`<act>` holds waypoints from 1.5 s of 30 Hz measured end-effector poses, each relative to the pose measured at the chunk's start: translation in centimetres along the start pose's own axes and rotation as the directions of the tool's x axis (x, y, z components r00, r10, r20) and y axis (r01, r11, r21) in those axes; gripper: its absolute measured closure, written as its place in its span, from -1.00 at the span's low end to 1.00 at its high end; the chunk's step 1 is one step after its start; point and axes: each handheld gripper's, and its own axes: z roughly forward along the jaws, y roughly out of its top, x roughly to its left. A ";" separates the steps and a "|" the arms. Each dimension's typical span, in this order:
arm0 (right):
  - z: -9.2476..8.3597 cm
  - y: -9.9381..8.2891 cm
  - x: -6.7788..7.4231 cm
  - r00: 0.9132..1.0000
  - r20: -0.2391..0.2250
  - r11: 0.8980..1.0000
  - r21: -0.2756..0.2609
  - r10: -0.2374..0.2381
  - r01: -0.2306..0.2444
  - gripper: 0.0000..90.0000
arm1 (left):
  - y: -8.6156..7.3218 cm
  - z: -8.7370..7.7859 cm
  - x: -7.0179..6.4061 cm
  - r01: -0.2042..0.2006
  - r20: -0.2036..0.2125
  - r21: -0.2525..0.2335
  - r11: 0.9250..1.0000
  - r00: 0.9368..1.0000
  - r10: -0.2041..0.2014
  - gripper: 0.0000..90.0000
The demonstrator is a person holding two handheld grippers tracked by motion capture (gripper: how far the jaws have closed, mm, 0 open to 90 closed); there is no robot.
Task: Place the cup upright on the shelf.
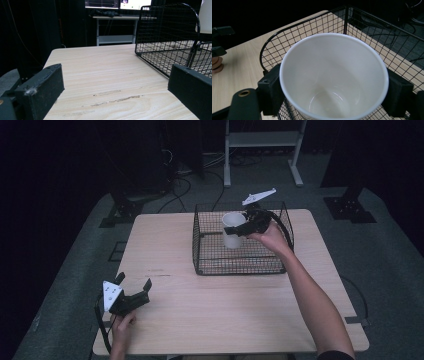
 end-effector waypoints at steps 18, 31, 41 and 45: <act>1.9 -1.1 -2.1 0.998 -0.016 0.997 0.034 0.066 -0.065 -0.57 | 0.0 0.0 0.0 0.003 -0.001 0.000 1.000 1.000 -0.003 -1.00; 3.2 -1.7 -2.7 0.998 -0.017 0.996 0.066 0.067 -0.065 -0.57 | 0.0 0.0 0.1 0.004 -0.001 0.000 1.000 1.000 -0.004 -1.00; 4.7 -2.7 -4.0 0.997 0.027 0.990 0.118 0.075 -0.077 -0.57 | 0.0 0.0 0.1 0.004 0.002 -0.002 1.000 1.000 -0.004 -1.00; 5.0 -2.9 -4.2 0.996 0.030 0.987 0.133 0.084 -0.087 -0.57 | 0.0 0.0 0.0 0.003 0.002 -0.001 1.000 1.000 -0.003 -1.00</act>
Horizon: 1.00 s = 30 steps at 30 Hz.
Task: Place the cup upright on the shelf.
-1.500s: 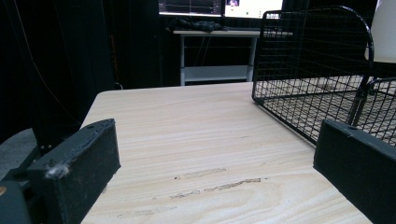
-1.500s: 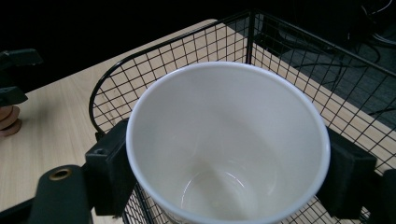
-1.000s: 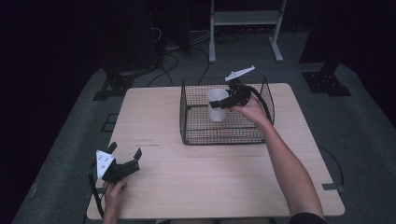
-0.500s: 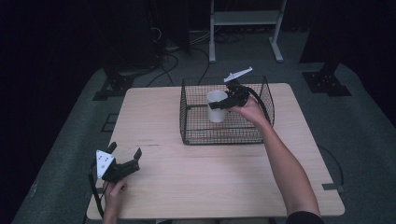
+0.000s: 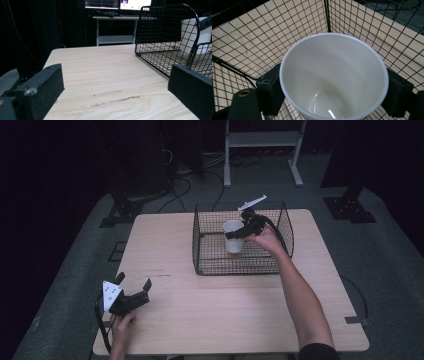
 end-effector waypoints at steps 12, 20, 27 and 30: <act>0.8 -0.4 -0.3 1.000 0.002 0.999 0.042 0.010 -0.010 -0.58 | 0.0 0.0 0.0 0.000 0.000 0.000 1.000 1.000 0.000 -1.00; 1.3 -0.6 -0.5 1.000 -0.002 0.998 0.060 0.016 -0.016 -0.58 | 0.0 0.0 0.0 0.001 0.000 0.000 1.000 1.000 -0.001 -1.00; 1.2 -0.6 -0.4 1.000 -0.002 0.998 0.065 0.014 -0.014 -0.58 | 0.0 0.0 0.0 0.003 0.000 -0.001 1.000 1.000 -0.003 -1.00; 1.3 -0.5 -0.2 1.000 0.004 0.998 0.069 0.004 -0.005 -0.58 | 0.0 0.0 0.0 0.002 0.001 -0.001 1.000 1.000 -0.002 -1.00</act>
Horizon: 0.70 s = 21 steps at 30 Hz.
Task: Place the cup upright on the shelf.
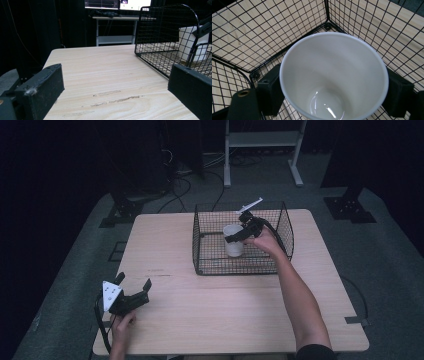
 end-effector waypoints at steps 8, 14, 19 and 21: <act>-0.3 0.0 0.3 1.000 -0.005 1.000 -0.004 -0.007 0.007 -0.62 | 0.0 0.0 0.0 -0.003 0.002 0.001 1.000 1.000 0.003 -1.00; -0.4 0.1 0.7 1.000 -0.006 1.000 0.001 -0.015 0.015 -0.63 | 0.0 0.0 0.0 -0.004 0.001 0.001 1.000 1.000 0.004 -1.00; -0.5 0.1 0.9 1.000 0.002 1.000 -0.002 -0.021 0.021 -0.67 | 0.0 0.0 0.0 -0.005 0.002 0.001 1.000 1.000 0.005 -1.00; -0.7 0.2 1.0 1.000 0.007 1.000 -0.011 -0.024 0.024 -0.69 | 0.0 0.0 0.0 -0.003 0.002 0.001 1.000 1.000 0.003 -1.00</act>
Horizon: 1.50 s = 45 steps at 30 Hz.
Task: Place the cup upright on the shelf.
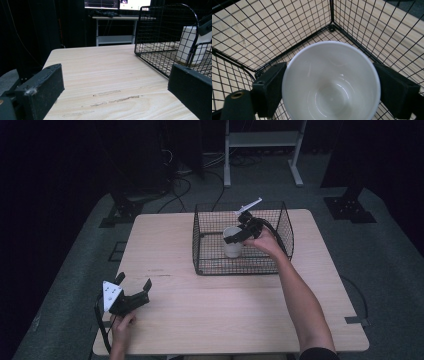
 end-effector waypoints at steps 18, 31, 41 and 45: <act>-4.3 0.7 1.0 1.000 0.003 0.992 -0.130 -0.004 0.004 -0.72 | 0.0 0.0 -0.1 -0.004 -0.002 0.003 1.000 1.000 0.004 -1.00; -7.4 -0.1 2.6 0.999 -0.035 0.981 -0.192 -0.030 0.023 -0.71 | 0.0 0.0 -0.1 -0.011 -0.003 0.008 1.000 1.000 0.011 -1.00; -9.0 -1.6 3.4 0.997 -0.056 0.976 -0.213 -0.047 0.034 -0.70 | 0.0 0.0 -0.2 -0.013 -0.005 0.009 1.000 1.000 0.013 -1.00; -9.7 -2.3 3.7 0.996 -0.066 0.975 -0.216 -0.056 0.041 -0.70 | 0.0 0.0 -0.2 -0.015 -0.005 0.010 1.000 1.000 0.015 -1.00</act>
